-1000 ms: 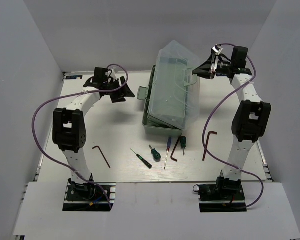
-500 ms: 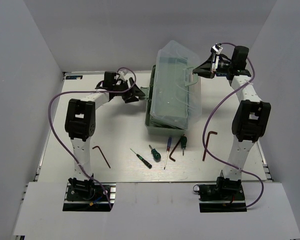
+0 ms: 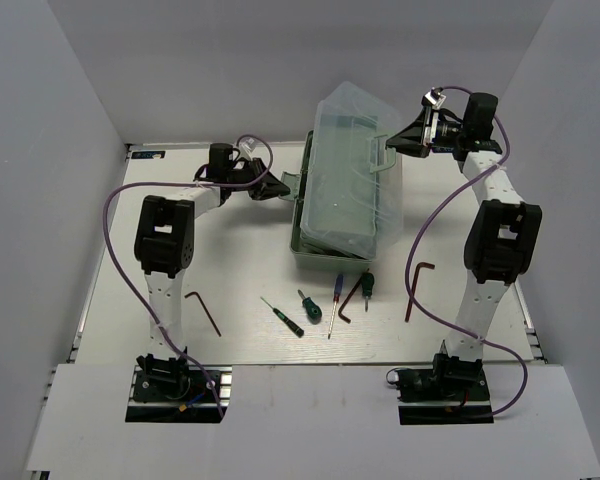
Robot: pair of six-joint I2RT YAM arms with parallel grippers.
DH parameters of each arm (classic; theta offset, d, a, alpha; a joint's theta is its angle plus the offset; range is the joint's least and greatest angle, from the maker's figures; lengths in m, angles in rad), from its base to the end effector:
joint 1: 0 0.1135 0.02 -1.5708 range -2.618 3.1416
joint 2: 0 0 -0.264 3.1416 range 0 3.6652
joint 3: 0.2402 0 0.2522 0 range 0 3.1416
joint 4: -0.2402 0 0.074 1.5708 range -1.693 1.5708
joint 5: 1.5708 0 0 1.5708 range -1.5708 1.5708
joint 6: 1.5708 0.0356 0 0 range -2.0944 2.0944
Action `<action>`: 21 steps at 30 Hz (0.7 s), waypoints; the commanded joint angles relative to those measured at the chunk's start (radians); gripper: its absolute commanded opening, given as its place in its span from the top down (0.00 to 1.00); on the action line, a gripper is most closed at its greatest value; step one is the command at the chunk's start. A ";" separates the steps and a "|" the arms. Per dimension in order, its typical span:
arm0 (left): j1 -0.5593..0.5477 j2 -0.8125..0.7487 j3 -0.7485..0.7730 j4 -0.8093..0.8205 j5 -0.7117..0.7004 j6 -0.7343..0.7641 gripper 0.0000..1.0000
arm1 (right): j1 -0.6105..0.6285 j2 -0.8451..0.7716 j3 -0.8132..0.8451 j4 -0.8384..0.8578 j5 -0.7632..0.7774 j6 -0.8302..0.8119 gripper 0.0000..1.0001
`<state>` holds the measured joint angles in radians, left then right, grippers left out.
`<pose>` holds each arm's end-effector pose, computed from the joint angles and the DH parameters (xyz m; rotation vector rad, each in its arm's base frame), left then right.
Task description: Sort the tools into containers
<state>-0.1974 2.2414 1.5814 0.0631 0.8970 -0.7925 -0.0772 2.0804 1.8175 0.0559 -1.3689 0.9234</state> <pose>0.4789 -0.1242 0.1635 -0.1110 2.3082 -1.5114 0.4816 -0.0023 0.3216 -0.1669 1.9638 1.7703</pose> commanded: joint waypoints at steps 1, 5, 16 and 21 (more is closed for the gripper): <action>-0.007 -0.014 0.012 0.049 0.040 -0.004 1.00 | -0.009 -0.066 0.075 0.105 -0.147 -0.041 1.00; 0.053 -0.083 -0.014 0.029 -0.030 -0.004 1.00 | -0.030 -0.031 0.172 -0.087 -0.124 -0.109 1.00; 0.226 -0.219 -0.069 -0.031 -0.040 0.030 1.00 | -0.085 -0.031 0.348 -0.767 0.203 -0.616 1.00; 0.260 -0.255 -0.130 -0.020 -0.029 0.041 1.00 | -0.087 -0.059 0.341 -0.953 0.424 -0.797 1.00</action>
<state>0.0196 2.1044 1.4712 0.0086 0.8803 -0.7708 -0.1322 2.1147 2.0846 -0.7639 -1.0458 0.3202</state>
